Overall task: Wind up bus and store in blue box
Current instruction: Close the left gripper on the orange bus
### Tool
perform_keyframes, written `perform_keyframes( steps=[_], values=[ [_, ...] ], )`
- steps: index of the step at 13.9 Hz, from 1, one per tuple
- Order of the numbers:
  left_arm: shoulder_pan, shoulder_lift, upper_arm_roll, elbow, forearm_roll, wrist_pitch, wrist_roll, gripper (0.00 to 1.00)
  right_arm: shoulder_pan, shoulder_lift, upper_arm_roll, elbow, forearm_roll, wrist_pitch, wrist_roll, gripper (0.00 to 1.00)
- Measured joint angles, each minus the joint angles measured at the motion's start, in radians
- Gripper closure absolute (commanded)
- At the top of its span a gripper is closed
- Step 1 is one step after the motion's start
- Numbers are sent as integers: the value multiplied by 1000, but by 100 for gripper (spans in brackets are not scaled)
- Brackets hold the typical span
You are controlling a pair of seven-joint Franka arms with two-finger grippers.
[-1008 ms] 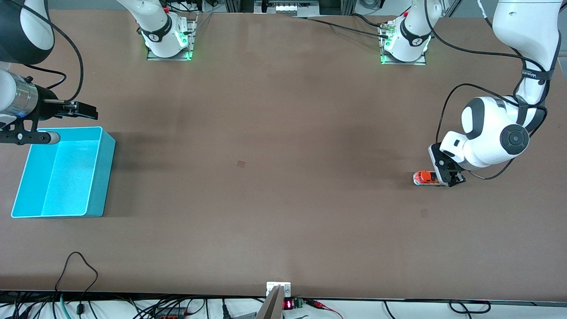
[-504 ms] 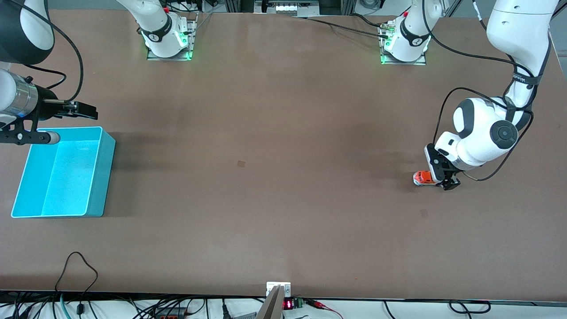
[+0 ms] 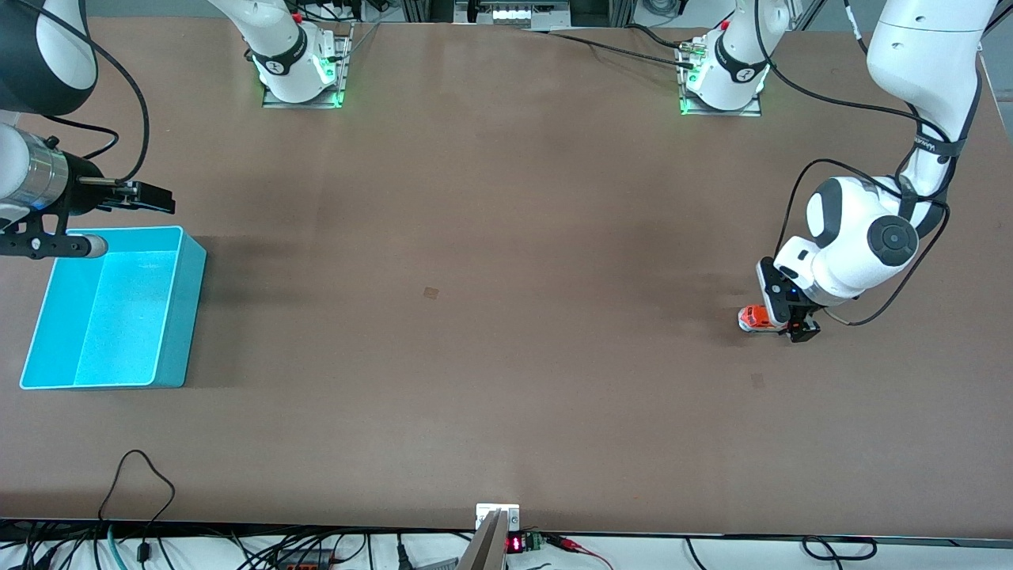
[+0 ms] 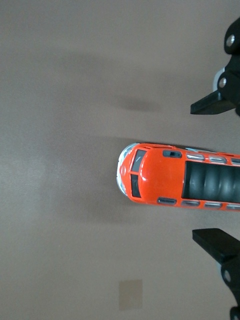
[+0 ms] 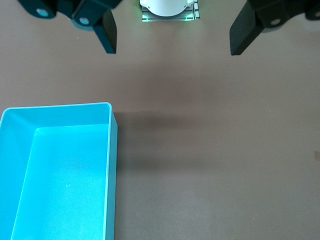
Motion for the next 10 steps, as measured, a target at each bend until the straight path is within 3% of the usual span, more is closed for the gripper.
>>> perform_keyframes(
  steps=[8, 10],
  values=[
    [0, 25, 0, 0, 0, 2, 1, 2, 9, 0, 1, 0, 0, 0, 0, 0],
    [0, 25, 0, 0, 0, 2, 1, 9, 9, 0, 1, 0, 0, 0, 0, 0]
  ],
)
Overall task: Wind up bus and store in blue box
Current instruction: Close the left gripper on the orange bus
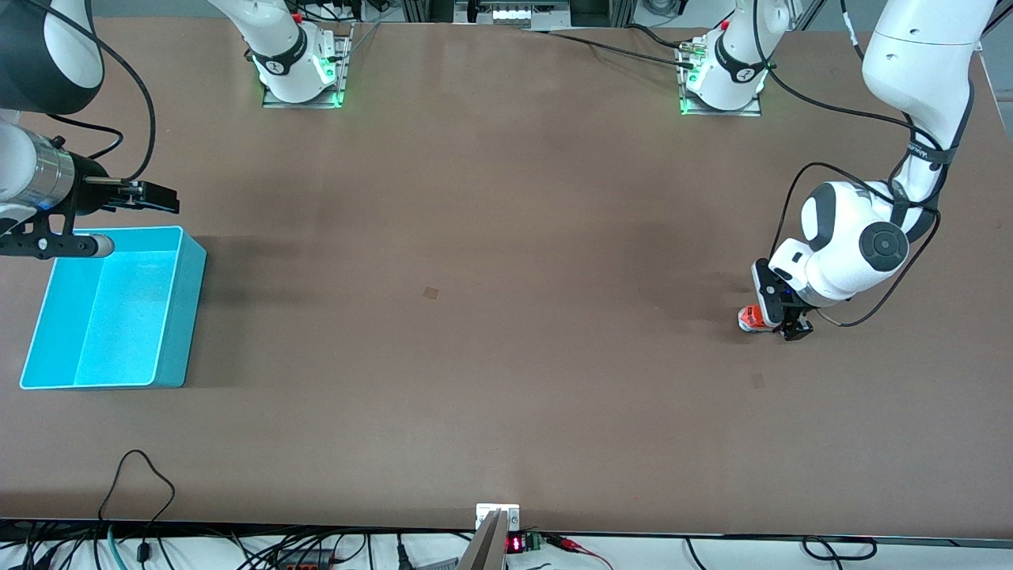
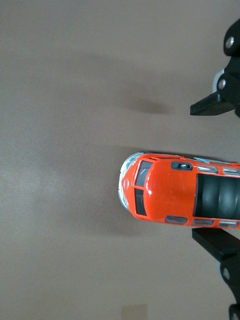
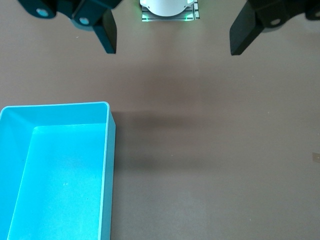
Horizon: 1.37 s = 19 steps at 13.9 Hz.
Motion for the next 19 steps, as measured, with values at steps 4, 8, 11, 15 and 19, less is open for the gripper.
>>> perform_keyframes(
  steps=[4, 8, 11, 15, 19],
  values=[
    [0, 0, 0, 1, 0, 8, 57, 45, 0, 0, 0, 0, 0, 0, 0, 0],
    [1, -1, 0, 3, 0, 12, 78, 59, -1, 1, 0, 0, 0, 0, 0, 0],
    [5, -1, 0, 3, 0, 12, 78, 65, 1, 6, 0, 0, 0, 2, 0, 0],
    [14, -1, 0, 3, 0, 12, 87, 70, 0, 6, 0, 0, 0, 14, 0, 0],
    [21, 0, 0, 3, 2, 12, 90, 74, -1, 6, -1, 0, 0, 15, 0, 0]
  ],
)
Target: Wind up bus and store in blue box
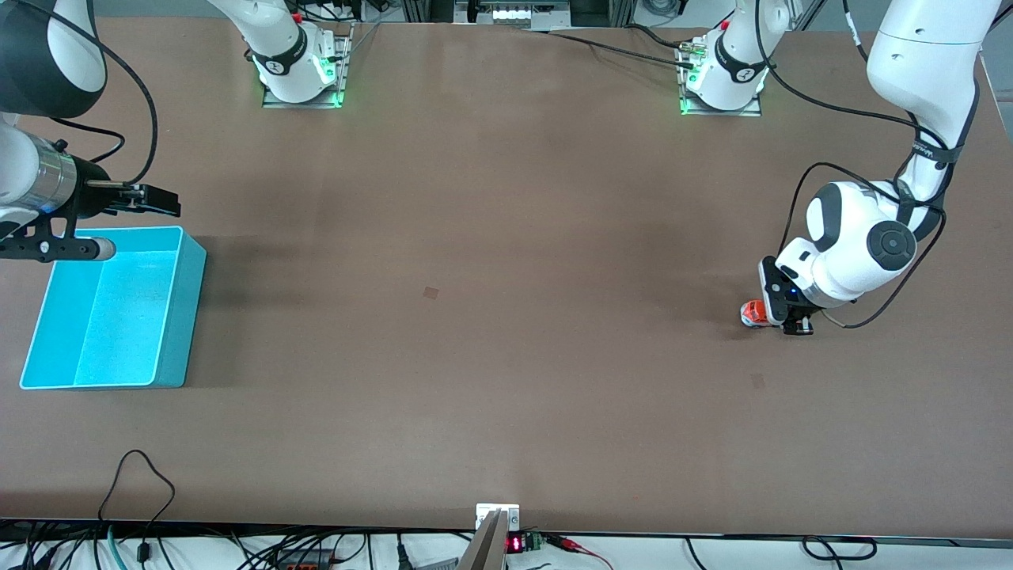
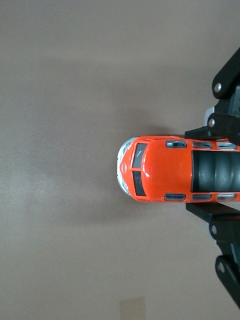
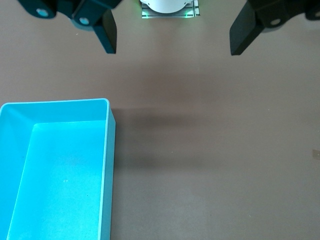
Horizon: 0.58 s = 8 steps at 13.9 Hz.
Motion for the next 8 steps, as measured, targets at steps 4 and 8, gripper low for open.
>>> perform_keyframes(
  steps=[4, 8],
  values=[
    [28, 1, 0, 1, 50, -1, 1, 74, -4, 0, -10, 6, 0, 3, 0, 0],
    [77, 8, -1, 9, 114, -2, 2, 75, -10, -1, -12, 10, 0, 3, 1, 0]
  ],
)
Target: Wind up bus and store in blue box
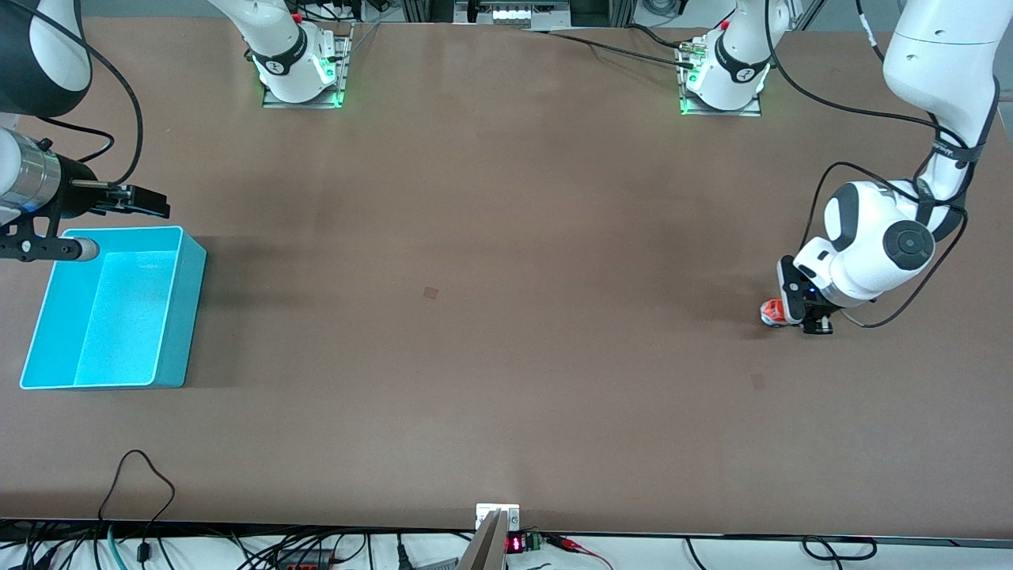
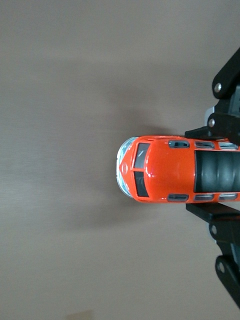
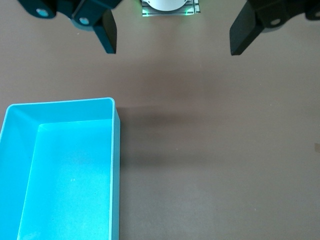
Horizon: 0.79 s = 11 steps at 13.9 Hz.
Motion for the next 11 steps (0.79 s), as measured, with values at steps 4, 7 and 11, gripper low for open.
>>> perform_keyframes(
  steps=[4, 7, 11],
  values=[
    [49, 8, -1, 14, 7, -2, 51, 75, -4, 0, 0, 0, 0, 0, 0, 0],
    [80, 14, -2, 22, 9, -2, 83, 76, -8, 0, 0, 0, 0, 0, 0, 0],
    [127, 21, -3, 35, 9, -1, 128, 62, -8, 0, 0, 1, 0, 0, 0, 0]
  ],
)
